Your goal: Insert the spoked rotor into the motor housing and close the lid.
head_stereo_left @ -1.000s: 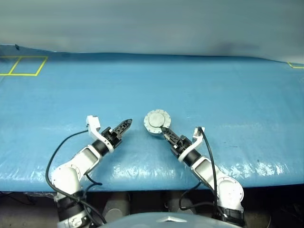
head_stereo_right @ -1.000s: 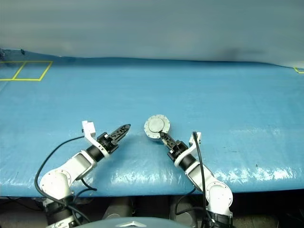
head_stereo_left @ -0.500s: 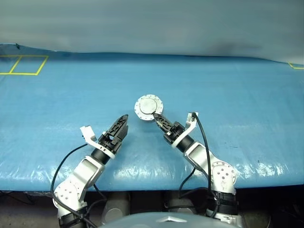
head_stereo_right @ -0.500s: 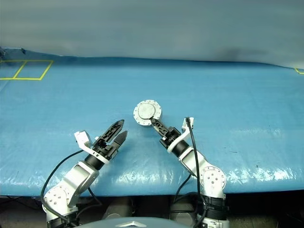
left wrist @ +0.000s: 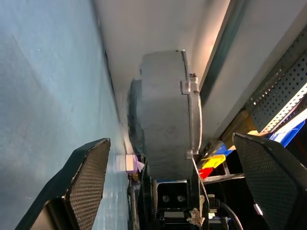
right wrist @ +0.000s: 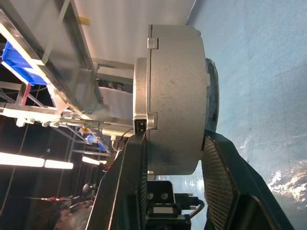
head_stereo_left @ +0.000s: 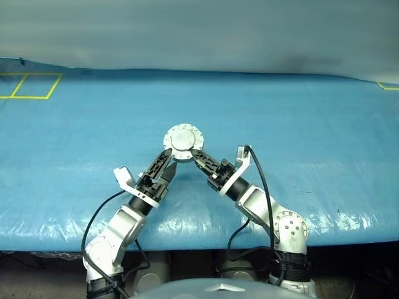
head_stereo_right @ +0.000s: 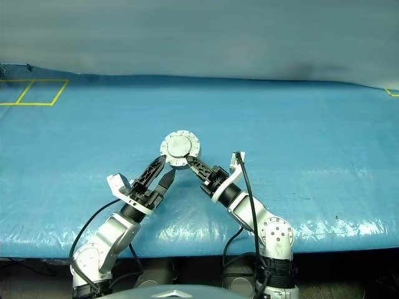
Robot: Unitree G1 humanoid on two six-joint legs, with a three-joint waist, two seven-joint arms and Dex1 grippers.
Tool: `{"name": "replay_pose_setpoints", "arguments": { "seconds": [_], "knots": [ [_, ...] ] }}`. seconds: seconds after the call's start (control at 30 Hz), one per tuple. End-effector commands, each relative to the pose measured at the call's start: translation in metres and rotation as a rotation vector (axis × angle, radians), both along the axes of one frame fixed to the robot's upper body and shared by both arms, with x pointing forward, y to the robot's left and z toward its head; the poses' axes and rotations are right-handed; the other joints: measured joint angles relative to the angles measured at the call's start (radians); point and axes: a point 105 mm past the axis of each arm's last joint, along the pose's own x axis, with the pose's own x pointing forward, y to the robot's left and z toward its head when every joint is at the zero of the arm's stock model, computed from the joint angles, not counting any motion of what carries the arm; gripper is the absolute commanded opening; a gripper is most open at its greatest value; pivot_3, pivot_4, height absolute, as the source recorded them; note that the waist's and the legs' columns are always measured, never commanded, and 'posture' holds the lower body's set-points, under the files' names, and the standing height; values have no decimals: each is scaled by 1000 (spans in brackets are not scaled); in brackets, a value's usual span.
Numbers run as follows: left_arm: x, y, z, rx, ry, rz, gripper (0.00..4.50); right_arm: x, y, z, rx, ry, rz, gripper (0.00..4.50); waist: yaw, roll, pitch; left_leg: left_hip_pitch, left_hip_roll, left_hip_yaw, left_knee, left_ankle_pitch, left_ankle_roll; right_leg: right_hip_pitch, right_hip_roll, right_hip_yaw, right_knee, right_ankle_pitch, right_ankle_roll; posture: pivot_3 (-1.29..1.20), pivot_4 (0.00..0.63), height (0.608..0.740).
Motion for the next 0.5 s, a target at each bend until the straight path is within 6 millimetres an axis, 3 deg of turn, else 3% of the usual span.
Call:
{"name": "replay_pose_setpoints", "arguments": {
  "seconds": [0.03,0.27,0.5],
  "knots": [
    [2,-5,11,-46,-61,0,4444,-13,10,30,78,-100,55,1217,0,0,0,0,0,0,0,0,0,0,0,0,0,0,0,0,150,740],
    [5,-7,24,-62,-127,-18,4444,-23,15,17,49,-56,85,1217,-1,0,0,0,0,0,0,0,0,0,0,0,0,0,0,0,150,740],
    [11,-12,19,-60,-92,-29,4444,-26,16,17,54,-60,94,1217,-2,0,0,0,0,0,0,0,0,0,1,0,0,0,1,0,150,740]
  ]
}}
